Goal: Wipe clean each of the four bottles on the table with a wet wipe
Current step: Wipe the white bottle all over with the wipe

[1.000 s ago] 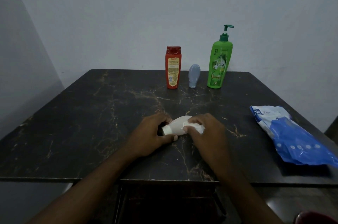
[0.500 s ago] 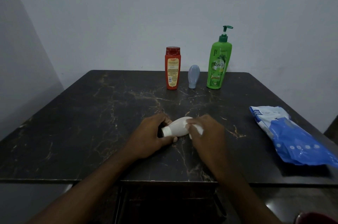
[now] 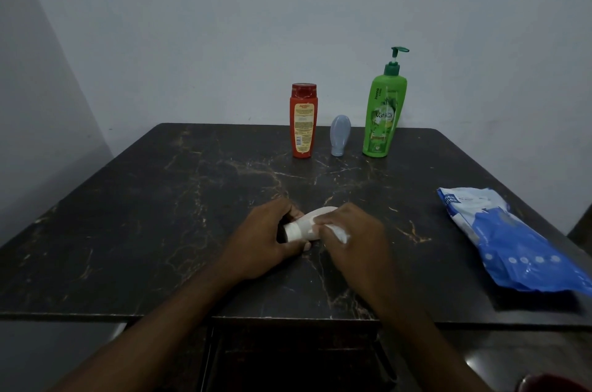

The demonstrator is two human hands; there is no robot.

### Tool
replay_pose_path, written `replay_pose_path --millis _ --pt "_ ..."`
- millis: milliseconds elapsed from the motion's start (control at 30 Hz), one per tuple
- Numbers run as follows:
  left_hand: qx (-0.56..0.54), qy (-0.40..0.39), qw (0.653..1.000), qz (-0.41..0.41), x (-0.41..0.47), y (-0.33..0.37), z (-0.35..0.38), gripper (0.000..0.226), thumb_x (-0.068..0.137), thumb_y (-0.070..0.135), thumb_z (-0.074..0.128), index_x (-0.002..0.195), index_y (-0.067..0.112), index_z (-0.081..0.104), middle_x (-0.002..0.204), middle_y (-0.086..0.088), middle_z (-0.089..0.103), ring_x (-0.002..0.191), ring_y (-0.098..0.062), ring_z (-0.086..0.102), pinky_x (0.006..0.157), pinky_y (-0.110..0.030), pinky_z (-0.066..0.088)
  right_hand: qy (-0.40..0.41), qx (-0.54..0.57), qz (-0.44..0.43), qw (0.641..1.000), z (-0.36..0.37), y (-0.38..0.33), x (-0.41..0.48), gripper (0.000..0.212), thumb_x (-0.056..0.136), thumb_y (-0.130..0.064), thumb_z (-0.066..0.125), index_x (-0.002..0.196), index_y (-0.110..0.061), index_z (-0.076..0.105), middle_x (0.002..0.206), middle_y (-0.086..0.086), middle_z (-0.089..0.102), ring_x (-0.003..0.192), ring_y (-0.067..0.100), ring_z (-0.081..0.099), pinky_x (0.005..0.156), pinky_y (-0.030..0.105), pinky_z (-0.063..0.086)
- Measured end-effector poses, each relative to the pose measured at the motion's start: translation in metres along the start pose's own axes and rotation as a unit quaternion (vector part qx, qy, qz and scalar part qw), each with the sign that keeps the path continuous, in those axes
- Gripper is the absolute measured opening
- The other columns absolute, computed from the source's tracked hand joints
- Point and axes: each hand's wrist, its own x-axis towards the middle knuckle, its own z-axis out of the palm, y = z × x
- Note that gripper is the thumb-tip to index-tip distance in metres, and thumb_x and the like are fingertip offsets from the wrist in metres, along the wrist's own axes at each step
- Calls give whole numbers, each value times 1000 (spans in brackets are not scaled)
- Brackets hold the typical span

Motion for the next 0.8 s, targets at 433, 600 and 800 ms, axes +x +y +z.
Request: replay_pose_path --millis 433,600,800 --pt "16 14 1000 23 0 -2 1 39 76 40 85 105 36 59 105 19 62 94 -1 59 78 -27 52 0 10 0 1000 -5 -5 2 19 90 -11 66 107 -16 71 101 -6 58 88 2 54 76 0 37" --pt "16 19 999 28 0 -2 2 40 76 39 85 107 34 60 106 19 63 95 0 59 78 -27 52 48 9 69 996 -4 4 3 16 90 -15 66 104 -19 72 100 -5 62 86 3 56 73 -1 37" --pt "14 14 999 25 0 -1 0 40 76 36 86 108 33 60 108 19 63 97 1 59 80 -30 54 67 6 71 995 -7 5 4 17 92 -13 63 106 -16 72 100 -2 63 86 3 55 73 0 38"
